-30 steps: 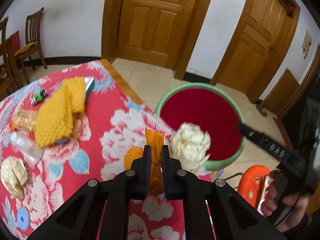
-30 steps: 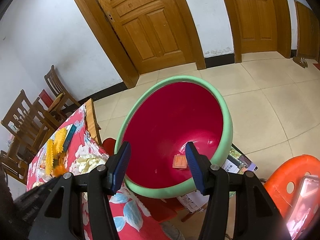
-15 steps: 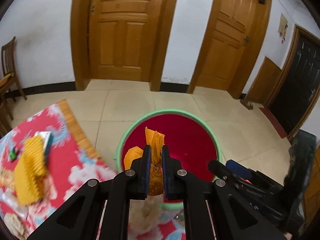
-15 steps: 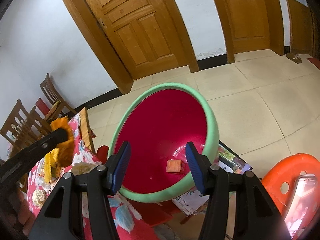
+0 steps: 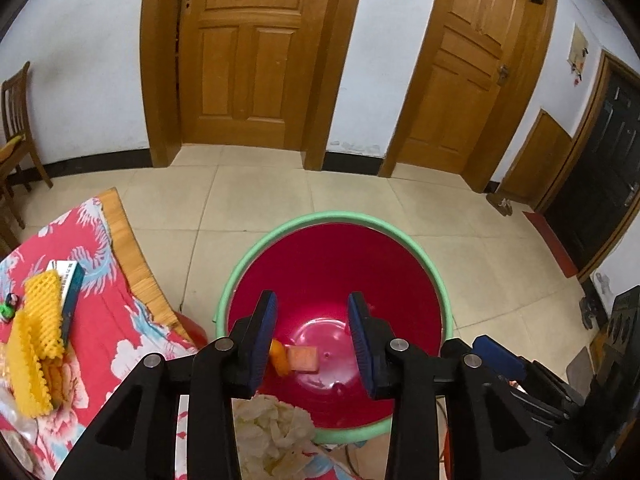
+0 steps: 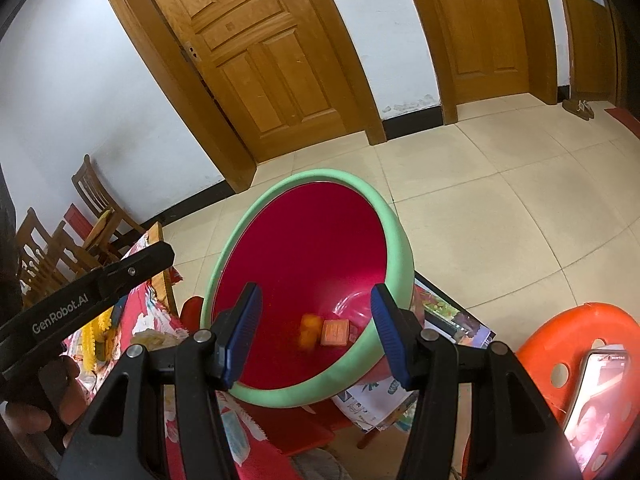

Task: Collect trash
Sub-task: 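Grasp the crumpled white paper ball with the right tool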

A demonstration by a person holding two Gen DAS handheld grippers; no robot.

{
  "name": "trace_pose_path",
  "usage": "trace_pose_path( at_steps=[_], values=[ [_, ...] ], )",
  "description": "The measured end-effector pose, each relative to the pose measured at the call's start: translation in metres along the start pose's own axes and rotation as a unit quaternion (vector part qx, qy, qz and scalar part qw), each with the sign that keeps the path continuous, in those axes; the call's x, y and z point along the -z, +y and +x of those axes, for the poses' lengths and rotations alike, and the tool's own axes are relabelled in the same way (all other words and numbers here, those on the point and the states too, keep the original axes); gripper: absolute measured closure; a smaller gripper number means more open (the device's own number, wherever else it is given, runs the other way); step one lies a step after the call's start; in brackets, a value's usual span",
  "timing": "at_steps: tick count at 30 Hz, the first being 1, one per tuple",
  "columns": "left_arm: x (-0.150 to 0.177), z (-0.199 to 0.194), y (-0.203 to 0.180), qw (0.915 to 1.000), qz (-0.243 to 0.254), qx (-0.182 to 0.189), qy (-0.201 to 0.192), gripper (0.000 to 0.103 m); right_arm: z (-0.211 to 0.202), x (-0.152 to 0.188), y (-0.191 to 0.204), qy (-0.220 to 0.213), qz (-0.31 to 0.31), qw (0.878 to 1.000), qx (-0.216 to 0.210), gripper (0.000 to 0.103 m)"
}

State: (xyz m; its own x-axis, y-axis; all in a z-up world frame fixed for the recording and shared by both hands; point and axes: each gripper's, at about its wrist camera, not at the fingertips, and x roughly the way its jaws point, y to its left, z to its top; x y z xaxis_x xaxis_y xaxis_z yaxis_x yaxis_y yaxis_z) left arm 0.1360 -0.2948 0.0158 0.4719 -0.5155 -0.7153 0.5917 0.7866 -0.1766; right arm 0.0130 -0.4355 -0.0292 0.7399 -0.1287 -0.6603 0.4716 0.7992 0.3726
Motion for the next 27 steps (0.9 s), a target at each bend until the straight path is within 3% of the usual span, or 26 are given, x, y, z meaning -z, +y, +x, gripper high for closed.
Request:
trace_pose_path(
  at_steps=[15,27],
  values=[
    [0.029,-0.053,0.033,0.9974,-0.061,-0.037,-0.013,0.063,-0.017,0.012,0.037,0.011,-0.040,0.998,-0.043,0.045],
    [0.059,-0.116,0.088,0.9872,-0.108,-0.111,-0.041,0.057,-0.018,0.033,0.089,0.039,-0.096,0.991,-0.086,0.040]
  ],
)
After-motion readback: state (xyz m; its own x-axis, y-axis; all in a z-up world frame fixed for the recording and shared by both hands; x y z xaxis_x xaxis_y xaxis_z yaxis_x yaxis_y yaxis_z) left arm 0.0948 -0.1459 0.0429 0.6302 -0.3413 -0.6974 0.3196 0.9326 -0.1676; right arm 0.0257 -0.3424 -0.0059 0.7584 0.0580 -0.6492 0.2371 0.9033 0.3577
